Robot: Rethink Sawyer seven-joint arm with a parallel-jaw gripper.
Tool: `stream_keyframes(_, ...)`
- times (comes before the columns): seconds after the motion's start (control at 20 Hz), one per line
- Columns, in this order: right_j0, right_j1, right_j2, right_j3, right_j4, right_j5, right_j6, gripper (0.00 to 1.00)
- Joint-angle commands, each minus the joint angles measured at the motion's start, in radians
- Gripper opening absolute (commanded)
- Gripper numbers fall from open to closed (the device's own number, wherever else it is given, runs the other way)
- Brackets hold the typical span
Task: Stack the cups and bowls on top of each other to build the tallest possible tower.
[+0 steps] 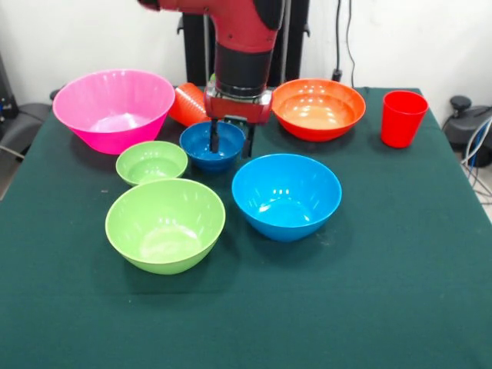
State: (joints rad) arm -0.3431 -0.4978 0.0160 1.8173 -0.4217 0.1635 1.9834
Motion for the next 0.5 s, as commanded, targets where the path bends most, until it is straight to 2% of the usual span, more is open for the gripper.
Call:
stream_keyframes(0.05, -0.025, 0.065, 0.15, -0.058, -0.053, 0.075, -0.067, 1.0)
stream_keyframes(0.5, -0.061, 0.087, 0.188, -0.067, -0.058, 0.099, -0.086, 1.0)
